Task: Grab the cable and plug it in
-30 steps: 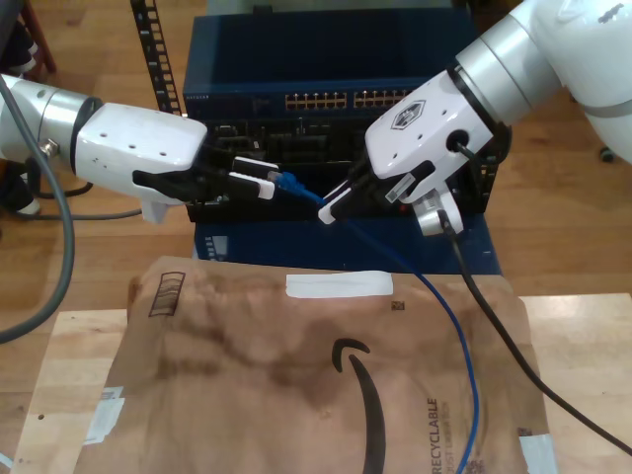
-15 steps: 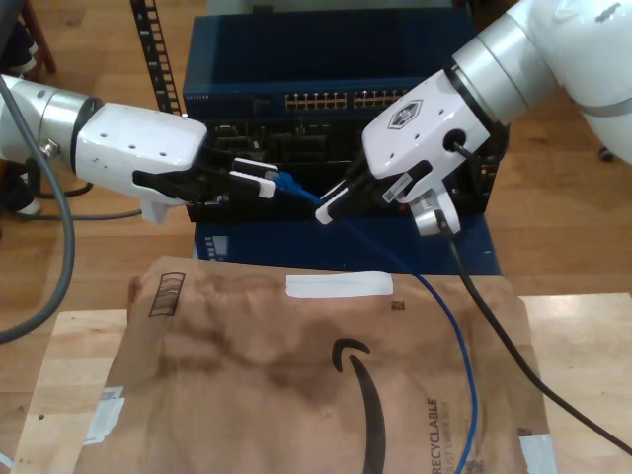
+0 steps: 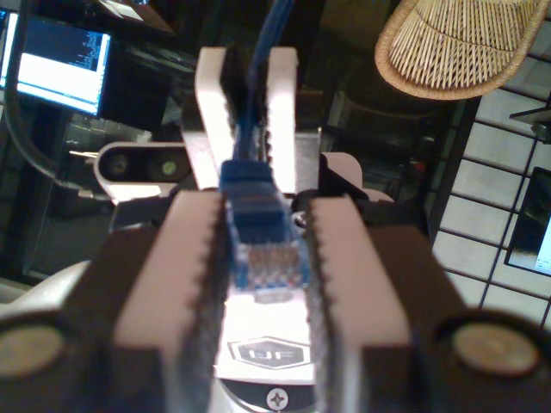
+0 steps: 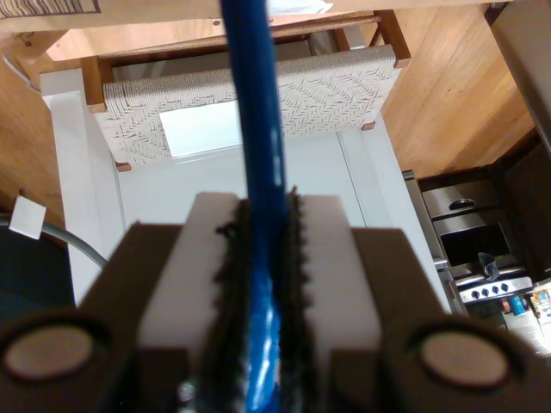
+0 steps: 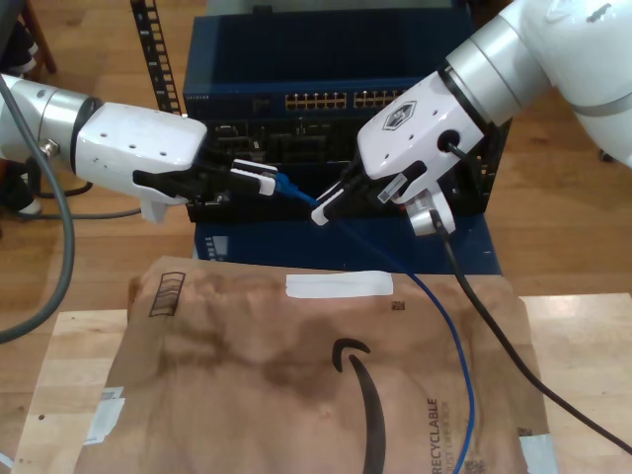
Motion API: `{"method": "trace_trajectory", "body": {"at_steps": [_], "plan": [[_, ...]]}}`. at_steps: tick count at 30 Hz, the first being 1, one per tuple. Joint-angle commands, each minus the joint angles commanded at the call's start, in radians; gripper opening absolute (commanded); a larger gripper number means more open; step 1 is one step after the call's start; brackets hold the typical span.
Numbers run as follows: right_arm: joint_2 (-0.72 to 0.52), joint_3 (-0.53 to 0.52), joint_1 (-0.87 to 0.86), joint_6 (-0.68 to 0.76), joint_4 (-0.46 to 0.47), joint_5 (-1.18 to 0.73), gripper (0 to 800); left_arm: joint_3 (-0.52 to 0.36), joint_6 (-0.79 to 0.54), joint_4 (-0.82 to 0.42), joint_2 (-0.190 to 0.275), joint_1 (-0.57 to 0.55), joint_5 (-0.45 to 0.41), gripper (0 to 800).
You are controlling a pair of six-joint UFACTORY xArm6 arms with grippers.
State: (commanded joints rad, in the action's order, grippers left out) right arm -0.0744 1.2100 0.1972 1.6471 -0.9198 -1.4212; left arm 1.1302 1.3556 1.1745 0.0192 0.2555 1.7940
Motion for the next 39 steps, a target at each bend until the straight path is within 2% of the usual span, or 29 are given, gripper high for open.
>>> {"method": "trace_trajectory", "body": {"at_steps": [1,3,4,5,6,7,9,13,14,17,20,23,25,28,34,39], "plan": [[0.0,0.0,0.002,-0.002,0.002,0.0,21,0.0,0.0,-0.002,0.002,0.002,-0.012,46],[0.0,0.0,0.003,0.0,0.0,0.0,33,-0.014,0.0,0.0,0.002,0.012,-0.043,34],[0.0,0.0,0.003,0.0,0.0,0.0,75,-0.032,-0.005,0.0,0.003,0.017,-0.052,30],[0.0,0.0,0.003,-0.002,0.0,0.0,136,-0.038,-0.009,0.0,0.003,0.017,-0.054,25],[0.0,0.0,0.003,-0.005,0.0,0.0,235,-0.04,-0.009,0.0,0.003,0.017,-0.054,22],[0.002,0.0,0.003,-0.011,0.0,0.0,285,-0.04,-0.009,0.0,0.003,0.017,-0.054,15],[0.0,0.002,0.003,-0.035,0.0,0.0,488,-0.04,-0.009,0.0,0.003,0.017,-0.052,5],[-0.006,0.002,0.0,-0.063,0.0,0.014,679,-0.04,0.006,0.002,0.003,0.017,-0.046,5],[-0.011,-0.002,0.0,-0.071,0.002,0.035,705,-0.04,0.011,0.002,0.003,0.017,-0.046,5],[-0.038,-0.02,0.06,-0.106,0.015,0.143,717,-0.038,0.046,0.002,0.005,0.025,-0.043,3],[-0.117,-0.095,0.112,-0.155,0.037,0.287,759,-0.038,0.097,0.003,0.003,0.035,-0.037,3],[-0.172,-0.173,0.16,-0.181,0.083,0.434,757,-0.034,0.109,0.037,-0.003,0.034,0.026,3],[-0.189,-0.201,0.176,-0.193,0.101,0.473,756,-0.034,0.11,0.077,-0.032,0.038,0.078,3],[-0.212,-0.218,0.176,-0.218,0.101,0.476,752,-0.029,0.124,0.167,-0.11,0.049,0.192,3],[-0.261,-0.232,0.169,-0.25,0.098,0.477,740,-0.028,0.196,0.173,-0.157,0.094,0.19,3],[-0.269,-0.222,0.169,-0.252,0.091,0.496,711,-0.028,0.282,0.176,-0.218,0.097,0.203,3]]}}
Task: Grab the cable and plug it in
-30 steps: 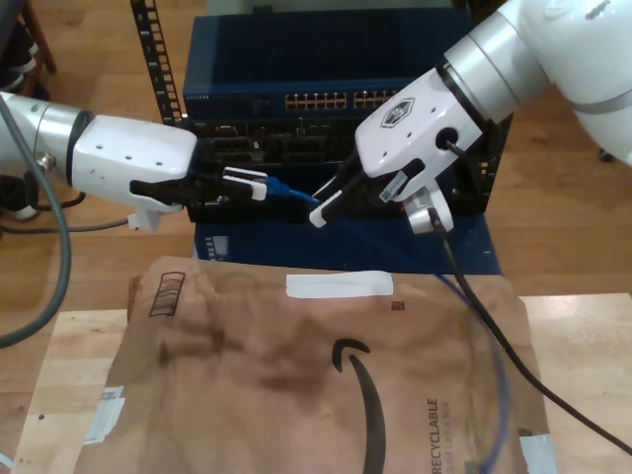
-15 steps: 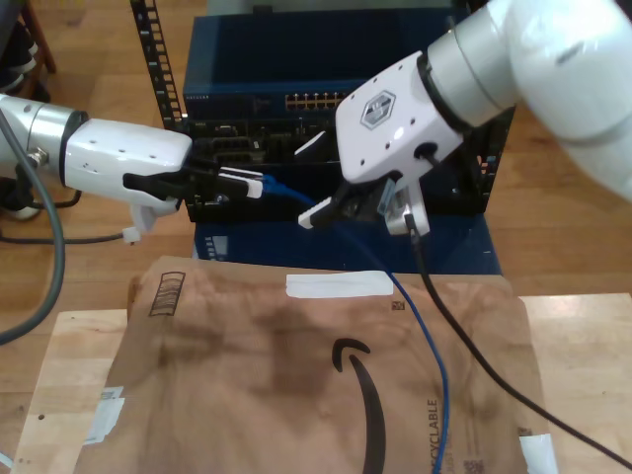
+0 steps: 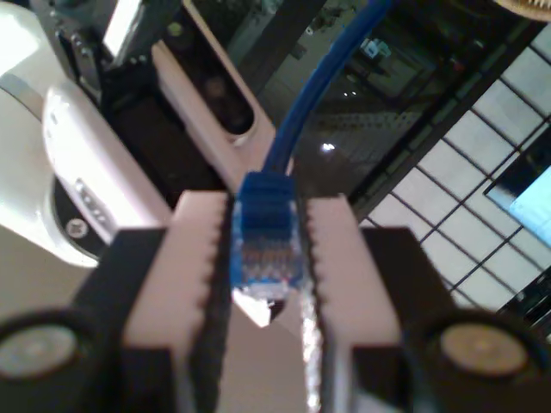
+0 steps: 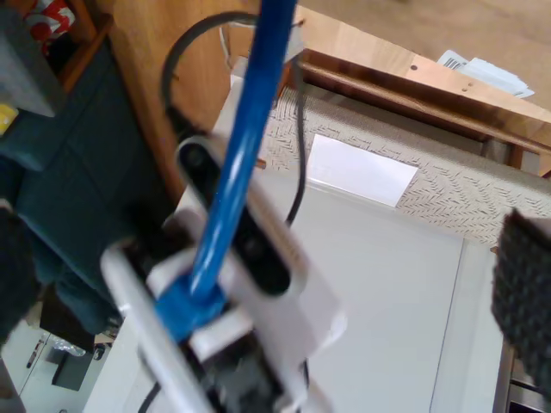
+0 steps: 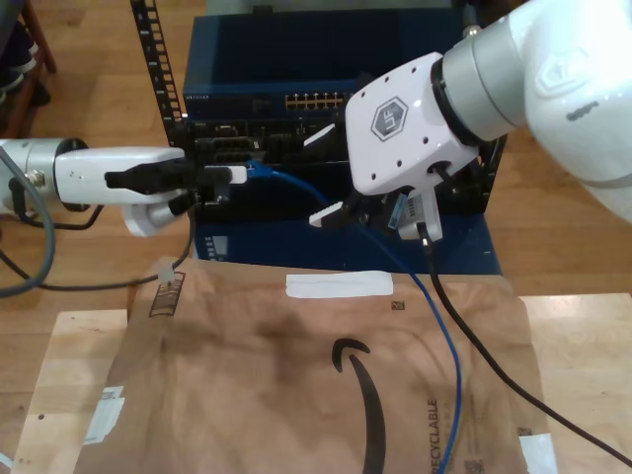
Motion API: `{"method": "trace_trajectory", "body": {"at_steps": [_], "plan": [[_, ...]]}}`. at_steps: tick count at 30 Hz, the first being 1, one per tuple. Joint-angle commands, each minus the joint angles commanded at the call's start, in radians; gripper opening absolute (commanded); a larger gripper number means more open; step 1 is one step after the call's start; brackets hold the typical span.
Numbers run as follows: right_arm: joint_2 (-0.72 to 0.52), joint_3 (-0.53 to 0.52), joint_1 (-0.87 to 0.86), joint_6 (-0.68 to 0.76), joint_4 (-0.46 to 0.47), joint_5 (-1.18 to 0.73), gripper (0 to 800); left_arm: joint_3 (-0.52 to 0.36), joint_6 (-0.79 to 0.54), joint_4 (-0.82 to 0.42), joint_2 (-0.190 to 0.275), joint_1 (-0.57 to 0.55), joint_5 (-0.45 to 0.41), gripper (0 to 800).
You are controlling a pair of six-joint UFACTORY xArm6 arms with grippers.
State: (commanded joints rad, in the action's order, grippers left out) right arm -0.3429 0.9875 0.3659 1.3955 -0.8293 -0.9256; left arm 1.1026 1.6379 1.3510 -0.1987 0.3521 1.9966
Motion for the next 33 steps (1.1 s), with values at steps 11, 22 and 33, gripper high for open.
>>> {"method": "trace_trajectory", "body": {"at_steps": [11,22,33], "plan": [[-0.023,0.014,0.069,-0.075,0.005,0.084,728,0.003,0.017,-0.002,-0.049,0.0,0.167,7],[-0.11,-0.078,0.08,-0.117,0.005,0.146,728,0.017,0.035,0.002,-0.077,0.005,0.201,8],[-0.109,-0.112,0.15,-0.121,0.0,0.166,727,0.089,0.077,0.038,-0.121,0.0,0.195,8]]}}
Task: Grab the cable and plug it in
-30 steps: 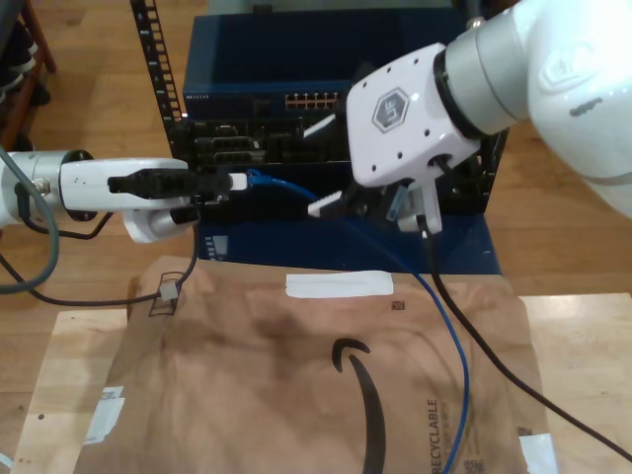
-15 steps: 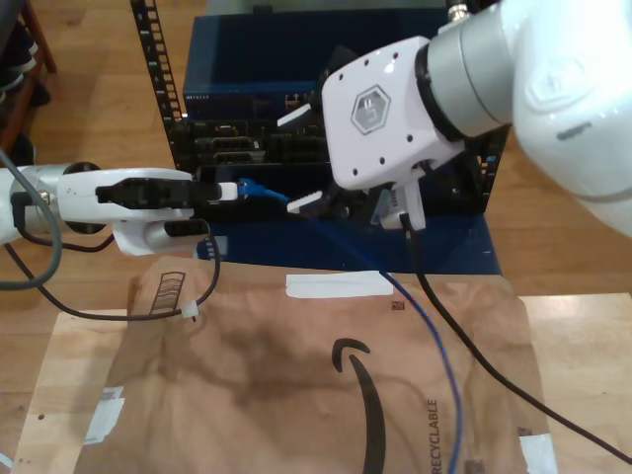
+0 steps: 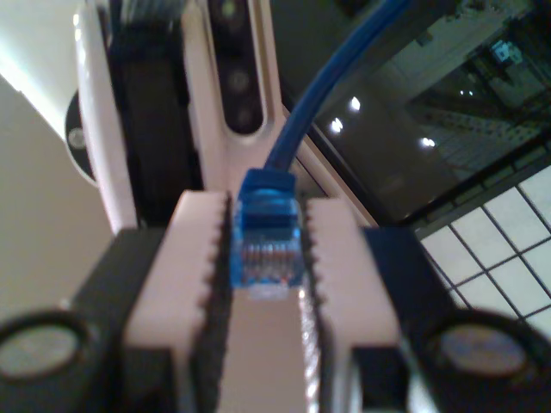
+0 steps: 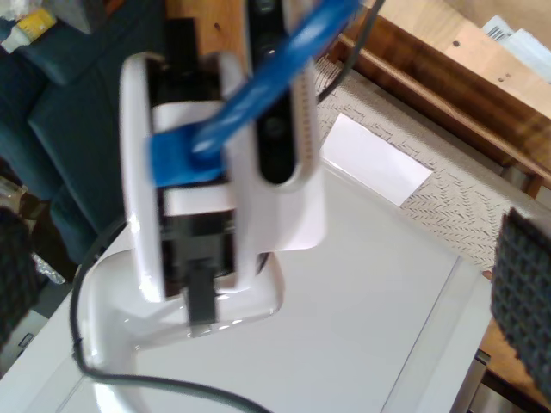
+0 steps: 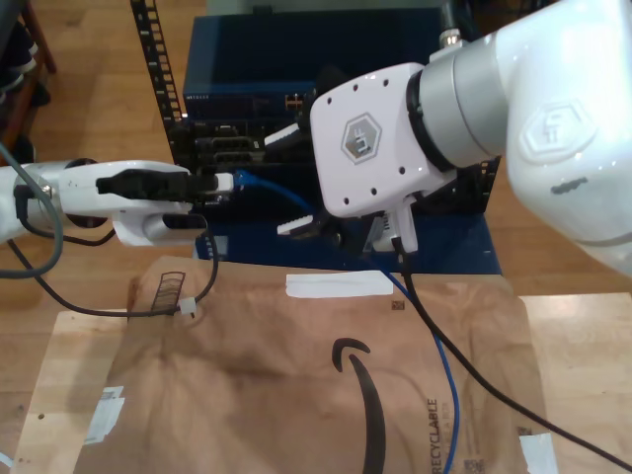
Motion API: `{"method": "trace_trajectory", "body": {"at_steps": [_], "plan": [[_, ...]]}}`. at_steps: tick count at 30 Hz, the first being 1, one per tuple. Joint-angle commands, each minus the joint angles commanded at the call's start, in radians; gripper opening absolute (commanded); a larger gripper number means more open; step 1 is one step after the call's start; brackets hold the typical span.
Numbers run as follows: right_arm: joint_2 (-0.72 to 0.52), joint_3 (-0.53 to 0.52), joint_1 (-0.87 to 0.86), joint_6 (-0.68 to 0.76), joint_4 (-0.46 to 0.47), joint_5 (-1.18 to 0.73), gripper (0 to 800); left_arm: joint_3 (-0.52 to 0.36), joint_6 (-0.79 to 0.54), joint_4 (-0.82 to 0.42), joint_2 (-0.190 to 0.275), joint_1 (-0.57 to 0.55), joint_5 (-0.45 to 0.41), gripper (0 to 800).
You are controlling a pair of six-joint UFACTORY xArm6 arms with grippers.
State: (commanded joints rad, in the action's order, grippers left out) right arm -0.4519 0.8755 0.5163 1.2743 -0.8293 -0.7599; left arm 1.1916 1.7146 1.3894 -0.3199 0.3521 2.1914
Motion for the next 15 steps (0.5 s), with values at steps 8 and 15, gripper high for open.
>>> {"method": "trace_trajectory", "body": {"at_steps": [8,15], "plan": [[0.018,0.037,0.0,0.0,-0.008,0.021,723,0.014,0.011,0.002,-0.003,-0.02,0.002,13],[0.02,0.037,0.002,-0.003,-0.008,0.025,698,0.025,0.011,0.0,-0.002,-0.032,0.008,22]]}}
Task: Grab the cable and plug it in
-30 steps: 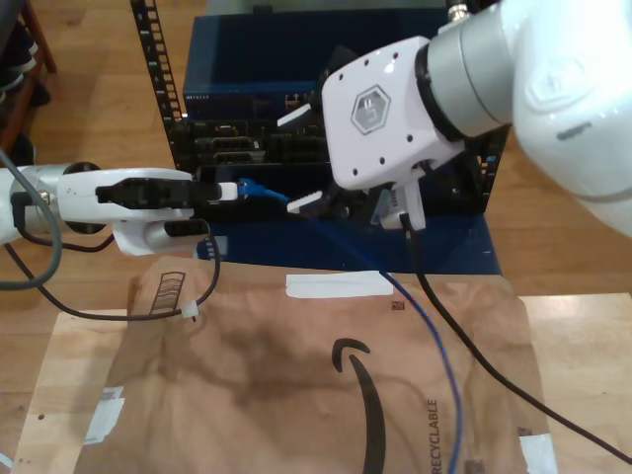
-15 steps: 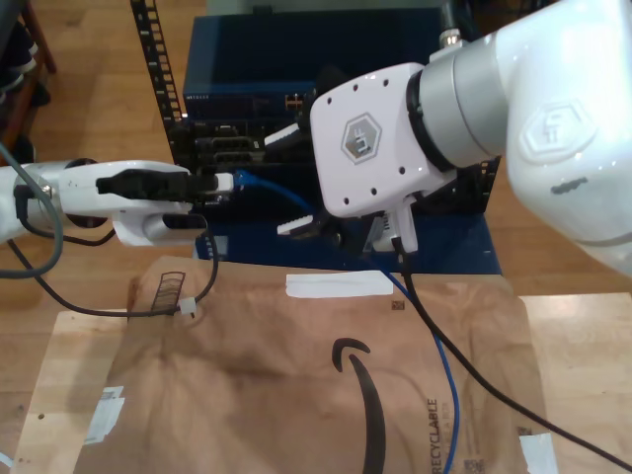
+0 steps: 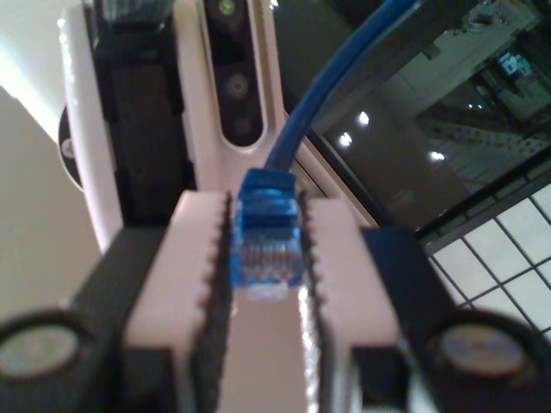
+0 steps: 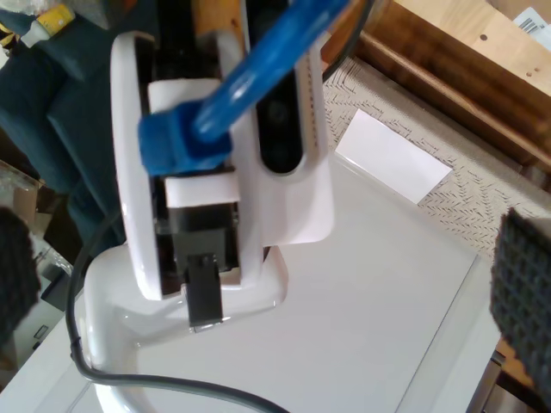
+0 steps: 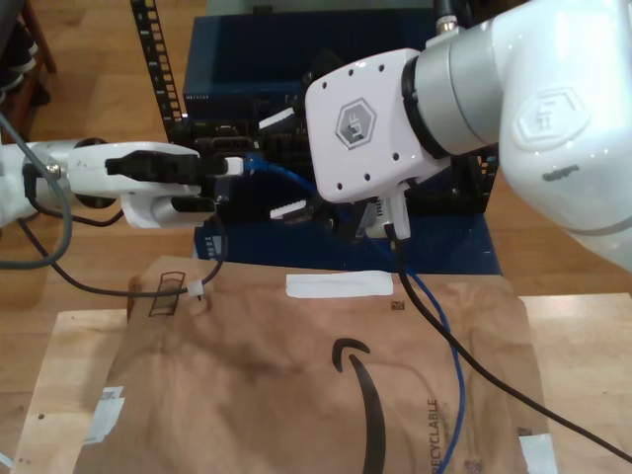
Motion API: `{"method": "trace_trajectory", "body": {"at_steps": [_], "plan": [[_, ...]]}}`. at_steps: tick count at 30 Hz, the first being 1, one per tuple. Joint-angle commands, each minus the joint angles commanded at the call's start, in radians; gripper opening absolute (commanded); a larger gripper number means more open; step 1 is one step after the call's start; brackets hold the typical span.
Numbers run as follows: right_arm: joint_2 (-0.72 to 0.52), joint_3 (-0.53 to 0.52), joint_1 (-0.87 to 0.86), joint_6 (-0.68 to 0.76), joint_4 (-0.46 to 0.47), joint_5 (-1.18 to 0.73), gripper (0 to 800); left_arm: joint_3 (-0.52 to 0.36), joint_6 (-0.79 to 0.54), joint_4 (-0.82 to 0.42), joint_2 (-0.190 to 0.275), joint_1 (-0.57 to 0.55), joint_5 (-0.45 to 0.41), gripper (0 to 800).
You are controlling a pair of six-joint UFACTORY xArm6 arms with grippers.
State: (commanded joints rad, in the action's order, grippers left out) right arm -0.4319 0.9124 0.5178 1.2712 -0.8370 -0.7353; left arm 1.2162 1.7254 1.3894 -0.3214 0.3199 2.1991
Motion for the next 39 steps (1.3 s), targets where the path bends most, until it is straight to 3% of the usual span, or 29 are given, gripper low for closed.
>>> {"method": "trace_trajectory", "body": {"at_steps": [8,15,24,29,39], "plan": [[0.005,-0.008,0.0,0.0,0.002,0.044,639,-0.003,-0.003,0.003,0.003,-0.014,0.028,22],[-0.002,-0.009,0.017,0.0,0.002,0.054,641,-0.021,-0.008,0.035,0.003,-0.012,0.069,30],[-0.006,-0.02,0.066,-0.029,0.011,0.138,675,-0.031,-0.009,0.06,-0.012,-0.014,0.106,34],[-0.029,-0.018,0.072,-0.031,0.011,0.144,758,-0.04,-0.012,0.063,-0.011,-0.014,0.135,63],[-0.038,-0.02,0.072,-0.031,0.011,0.144,764,-0.044,-0.02,0.1,-0.006,-0.011,0.15,28]]}}
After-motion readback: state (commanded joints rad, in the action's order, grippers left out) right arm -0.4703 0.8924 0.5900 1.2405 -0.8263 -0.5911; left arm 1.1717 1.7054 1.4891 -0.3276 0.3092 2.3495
